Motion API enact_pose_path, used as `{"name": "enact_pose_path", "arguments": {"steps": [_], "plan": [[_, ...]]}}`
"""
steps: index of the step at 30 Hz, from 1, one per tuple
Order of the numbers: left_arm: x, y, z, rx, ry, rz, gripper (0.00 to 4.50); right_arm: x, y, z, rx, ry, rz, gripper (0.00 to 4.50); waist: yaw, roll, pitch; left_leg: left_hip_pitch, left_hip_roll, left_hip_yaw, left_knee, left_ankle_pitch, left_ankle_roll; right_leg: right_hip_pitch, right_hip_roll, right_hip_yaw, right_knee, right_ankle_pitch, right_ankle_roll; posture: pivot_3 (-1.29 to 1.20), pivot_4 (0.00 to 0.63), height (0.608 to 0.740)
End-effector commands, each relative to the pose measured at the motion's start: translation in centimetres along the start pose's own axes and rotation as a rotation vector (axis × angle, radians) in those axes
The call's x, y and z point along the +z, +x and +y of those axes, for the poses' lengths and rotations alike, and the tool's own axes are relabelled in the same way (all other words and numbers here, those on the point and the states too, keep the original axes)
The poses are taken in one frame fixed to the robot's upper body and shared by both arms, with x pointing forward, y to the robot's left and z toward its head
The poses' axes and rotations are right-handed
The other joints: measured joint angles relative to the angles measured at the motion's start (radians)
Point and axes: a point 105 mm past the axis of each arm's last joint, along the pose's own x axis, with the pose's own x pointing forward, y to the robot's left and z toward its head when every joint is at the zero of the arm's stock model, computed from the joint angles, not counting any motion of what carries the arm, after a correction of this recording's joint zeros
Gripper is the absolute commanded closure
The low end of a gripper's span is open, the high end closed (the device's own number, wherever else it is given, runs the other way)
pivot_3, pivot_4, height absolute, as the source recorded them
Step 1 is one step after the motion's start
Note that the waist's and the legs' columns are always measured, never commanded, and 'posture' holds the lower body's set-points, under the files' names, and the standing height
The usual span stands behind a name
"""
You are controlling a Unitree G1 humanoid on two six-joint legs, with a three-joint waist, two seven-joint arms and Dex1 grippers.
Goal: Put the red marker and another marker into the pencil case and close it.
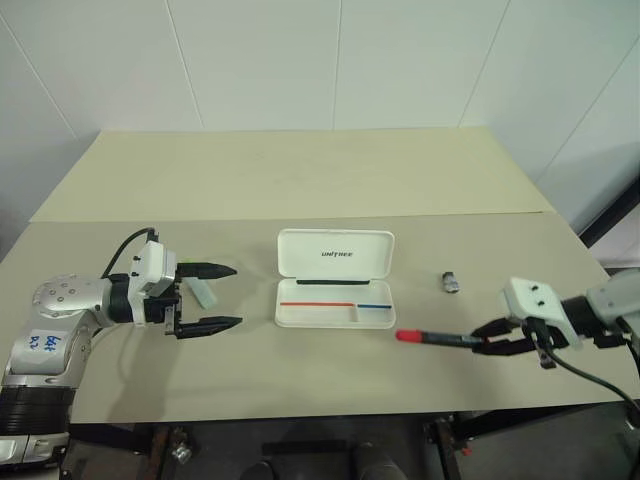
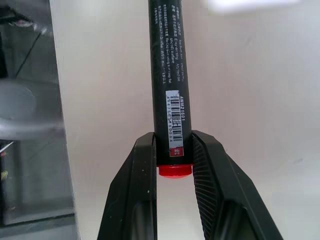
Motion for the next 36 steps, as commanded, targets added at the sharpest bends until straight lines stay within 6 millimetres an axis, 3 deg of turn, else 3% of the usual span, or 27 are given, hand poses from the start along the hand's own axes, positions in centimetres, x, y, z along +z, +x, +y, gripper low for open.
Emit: {"name": "enact_pose_path", "arguments": {"steps": [1,12,24,36], "plan": [[0.5,-0.5,0.4,0.013,0.044,0.005,0.00,3.5,0.1,-1.9,-0.048,-0.079,-0.069,3.88,0.000,0.000,0.000,0.000,0.000,0.000,0.000,0.000,0.000,0.000,0.000,0.000,0.000,0.000,0.000,0.00,0.150,0.740],[0.4,-1.7,0.7,0.060,0.064,0.033,0.00,8.4,6.5,-5.5,-0.045,-0.214,-0.112,3.88,0.005,0.000,0.000,-0.003,0.000,-0.001,-0.002,0.000,-0.001,-0.003,-0.001,-0.001,0.000,0.000,0.000,0.00,0.150,0.740],[0.4,-2.1,-0.1,0.097,0.053,0.036,0.00,9.3,10.1,-6.9,-0.013,-0.239,-0.093,3.88,0.003,0.000,0.000,-0.002,0.000,-0.002,-0.002,-0.001,-0.001,-0.003,-0.001,-0.003,0.002,0.000,0.000,0.00,0.150,0.740],[0.2,-1.6,-0.6,0.094,0.036,0.029,0.00,9.0,11.5,-7.6,-0.024,-0.196,-0.087,3.88,0.002,0.000,0.000,-0.002,0.000,-0.002,-0.002,-0.001,-0.001,-0.003,-0.001,-0.003,0.002,0.000,0.000,0.00,0.150,0.740]]}}
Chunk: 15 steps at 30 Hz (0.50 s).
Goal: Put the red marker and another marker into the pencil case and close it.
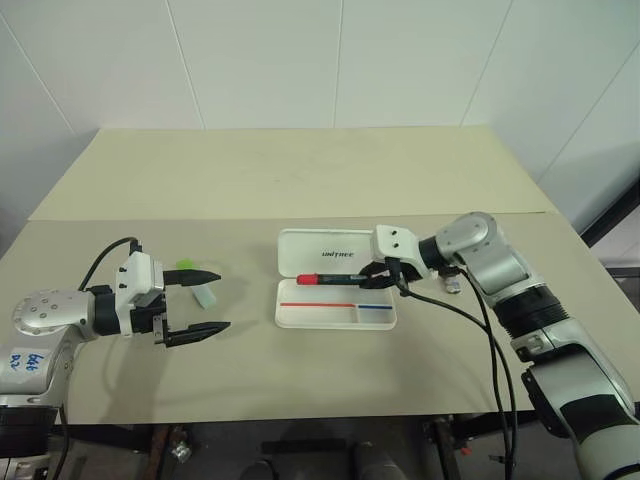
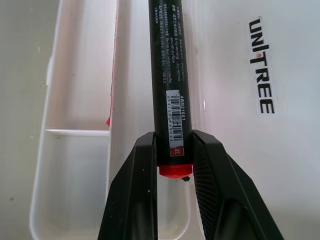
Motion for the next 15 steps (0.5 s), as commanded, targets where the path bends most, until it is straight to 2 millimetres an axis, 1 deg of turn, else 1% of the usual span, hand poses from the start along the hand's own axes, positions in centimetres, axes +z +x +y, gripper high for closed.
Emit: {"name": "enact_pose_path", "arguments": {"steps": [1,2,4,9,11,15], "plan": [[1.2,-0.1,0.1,0.006,0.042,-0.029,0.00,0.3,-0.3,-0.3,-0.009,-0.022,0.006,3.88,0.000,0.000,0.000,0.000,0.000,0.000,0.000,0.000,0.000,0.000,0.000,0.000,0.000,0.000,0.000,0.00,0.150,0.740],[1.2,-0.1,0.1,0.006,0.043,-0.030,0.00,0.2,-0.3,-0.3,-0.007,-0.021,0.009,3.14,0.000,0.000,0.000,0.000,0.000,0.000,0.000,0.000,0.000,0.000,0.000,0.000,0.000,0.000,0.000,0.00,0.150,0.740],[1.3,0.0,0.2,0.005,0.045,-0.032,0.00,0.1,-0.2,-0.4,-0.008,-0.022,0.013,2.50,-0.001,0.000,0.000,0.000,0.000,0.000,0.000,0.000,0.000,0.000,0.000,0.000,0.000,0.000,0.000,0.00,0.150,0.740],[1.4,0.1,0.3,0.003,0.047,-0.035,0.00,0.4,-0.3,-0.6,-0.017,-0.027,0.002,0.70,-0.002,0.000,0.000,0.000,0.000,0.000,0.000,0.000,0.000,0.000,0.000,0.000,0.000,0.000,0.000,0.00,0.150,0.740],[1.4,0.2,0.3,0.005,0.047,-0.038,0.00,0.6,-0.4,-0.5,-0.018,-0.031,-0.007,0.04,-0.002,0.000,0.000,0.000,0.000,0.000,0.000,0.000,0.000,0.000,0.000,0.000,0.000,0.000,0.000,0.00,0.150,0.740],[1.5,0.4,0.3,0.012,0.045,-0.048,0.00,2.1,-1.2,-0.3,-0.019,-0.031,-0.073,0.04,-0.002,0.000,0.000,0.000,0.000,0.000,0.000,0.000,0.000,0.000,0.000,0.000,0.000,0.000,0.000,0.00,0.150,0.740]]}}
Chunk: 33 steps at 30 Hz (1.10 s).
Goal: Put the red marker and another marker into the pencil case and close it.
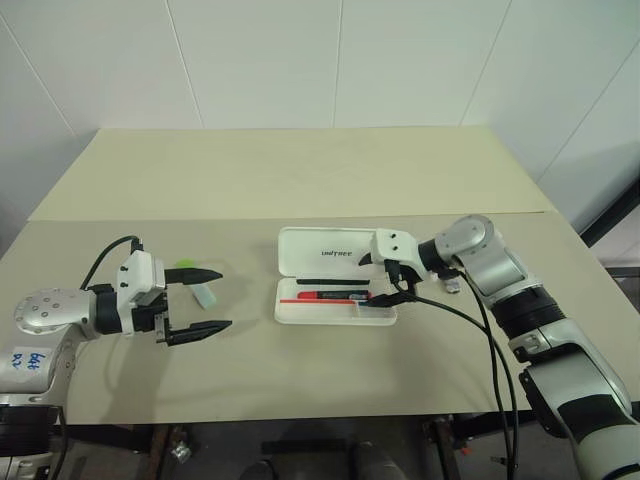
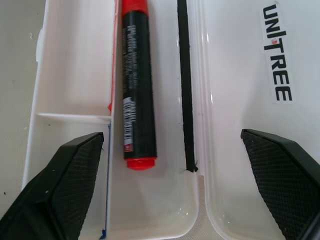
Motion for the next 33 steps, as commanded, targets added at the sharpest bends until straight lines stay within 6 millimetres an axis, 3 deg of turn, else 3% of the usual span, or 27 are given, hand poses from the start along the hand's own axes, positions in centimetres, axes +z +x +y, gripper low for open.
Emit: {"name": "enact_pose_path", "arguments": {"steps": [1,11,15,21,23,25,27,33], "plan": [[1.2,0.2,0.2,0.008,0.038,-0.036,0.00,2.6,-1.5,-0.1,-0.020,-0.047,-0.093,0.04,0.000,0.000,0.000,0.000,0.000,0.000,0.000,0.000,0.000,0.000,0.000,0.000,0.000,0.000,0.000,0.00,0.150,0.740],[0.9,0.4,-0.1,0.043,0.019,-0.055,0.00,3.8,-5.0,4.4,0.072,-0.009,-0.280,0.04,0.007,0.000,0.000,0.000,0.000,-0.001,0.000,0.000,0.000,0.001,0.000,-0.001,-0.001,0.000,0.000,0.00,0.150,0.740],[0.5,0.2,0.3,0.118,-0.008,-0.053,0.00,4.2,-7.0,5.7,0.031,0.007,-0.392,0.04,0.005,0.000,0.000,0.000,0.000,-0.001,0.000,0.000,0.000,0.001,0.000,-0.001,0.000,0.000,0.000,0.00,0.150,0.740],[0.8,1.1,2.7,0.450,-0.048,-0.072,0.00,5.0,-10.1,7.2,-0.124,-0.025,-0.578,0.04,0.013,0.000,0.000,0.000,0.000,-0.001,0.001,0.000,0.000,0.003,0.000,-0.001,-0.001,0.000,0.000,0.00,0.150,0.740],[-0.3,1.3,2.0,0.535,-0.065,-0.039,0.00,4.1,-10.9,7.7,-0.168,-0.021,-0.565,0.04,0.015,-0.001,-0.001,0.000,0.000,-0.001,0.002,0.000,0.000,0.004,-0.001,-0.001,-0.001,0.001,0.001,0.00,0.150,0.740],[-1.6,0.8,2.0,0.725,-0.161,-0.035,0.00,3.5,-11.8,7.4,-0.219,-0.005,-0.545,0.04,0.011,-0.001,-0.001,0.001,-0.001,-0.001,0.002,-0.001,0.000,0.005,-0.001,0.000,-0.003,0.001,0.002,0.00,0.150,0.740],[-3.3,0.1,1.9,0.902,-0.224,0.037,0.00,3.2,-12.1,7.0,-0.247,-0.020,-0.530,0.04,0.008,-0.001,-0.001,0.001,-0.001,0.000,0.003,-0.001,0.001,0.004,-0.001,0.001,-0.002,0.001,0.003,0.00,0.150,0.740],[-4.0,1.3,0.4,1.054,-0.354,0.033,0.00,3.8,-11.2,6.9,-0.243,-0.020,-0.546,0.04,0.013,-0.002,-0.001,0.001,0.000,-0.001,0.012,0.000,0.001,0.007,0.002,0.001,-0.002,0.002,0.001,0.00,0.150,0.740]]}}
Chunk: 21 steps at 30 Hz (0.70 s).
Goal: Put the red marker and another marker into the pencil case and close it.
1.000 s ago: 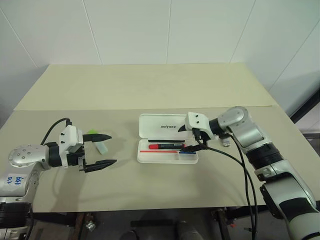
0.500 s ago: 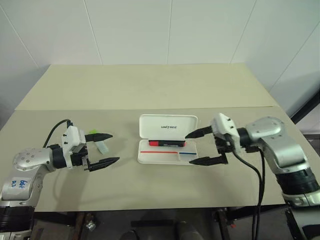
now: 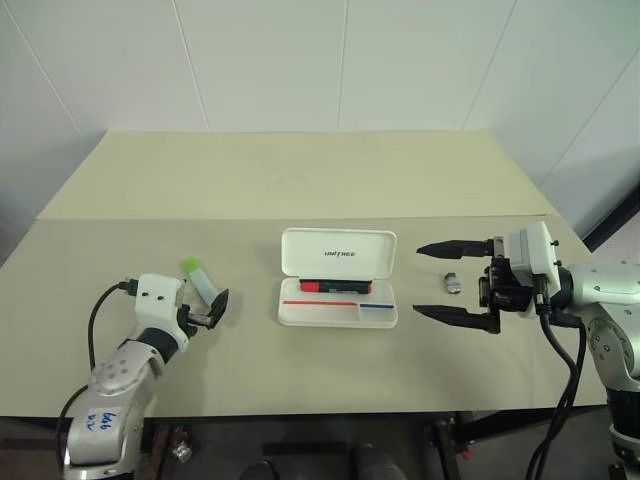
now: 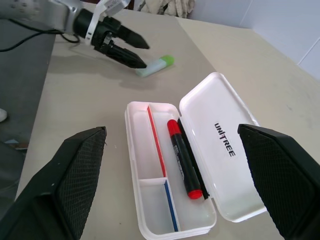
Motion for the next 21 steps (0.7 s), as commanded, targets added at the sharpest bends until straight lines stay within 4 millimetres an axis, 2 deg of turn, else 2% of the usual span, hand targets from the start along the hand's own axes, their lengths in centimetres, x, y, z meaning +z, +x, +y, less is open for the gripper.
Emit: {"name": "enact_pose_path", "arguments": {"steps": [1,3,8,15,21], "plan": [[1.0,-0.5,0.0,0.087,0.018,-0.031,0.00,1.3,0.4,-0.1,-0.001,-0.052,-0.031,0.04,0.000,0.000,0.000,0.000,-0.001,0.000,0.002,0.000,0.000,0.001,0.000,0.001,-0.001,-0.001,-0.003,0.00,0.150,0.740],[0.7,-0.5,-0.3,0.105,-0.008,-0.022,0.00,1.2,0.5,-0.2,0.001,-0.052,-0.029,0.04,-0.004,0.000,0.000,0.001,-0.001,0.001,0.003,0.001,0.002,0.006,0.000,0.001,-0.008,-0.001,-0.010,0.00,0.150,0.740],[-0.1,-0.3,0.2,0.211,-0.079,0.005,0.00,1.4,0.8,-0.2,0.014,-0.049,-0.029,0.04,-0.005,0.000,0.000,0.002,-0.001,0.002,0.003,0.002,0.004,0.014,-0.001,0.002,-0.024,0.005,-0.009,0.00,0.150,0.740],[-1.7,0.2,-0.5,0.238,-0.123,0.056,0.00,1.3,1.1,0.2,0.026,-0.040,-0.030,0.04,0.001,0.000,0.000,0.001,-0.001,0.001,-0.001,0.001,0.004,0.013,-0.001,0.001,-0.026,0.004,-0.008,0.00,0.150,0.740],[-1.3,1.4,-1.6,0.220,-0.119,0.052,0.00,1.3,1.1,0.5,0.023,-0.034,-0.030,0.04,0.012,0.000,0.000,0.001,-0.001,0.002,-0.001,0.000,0.004,0.013,-0.001,0.001,-0.027,0.004,-0.007,0.00,0.150,0.740]]}}
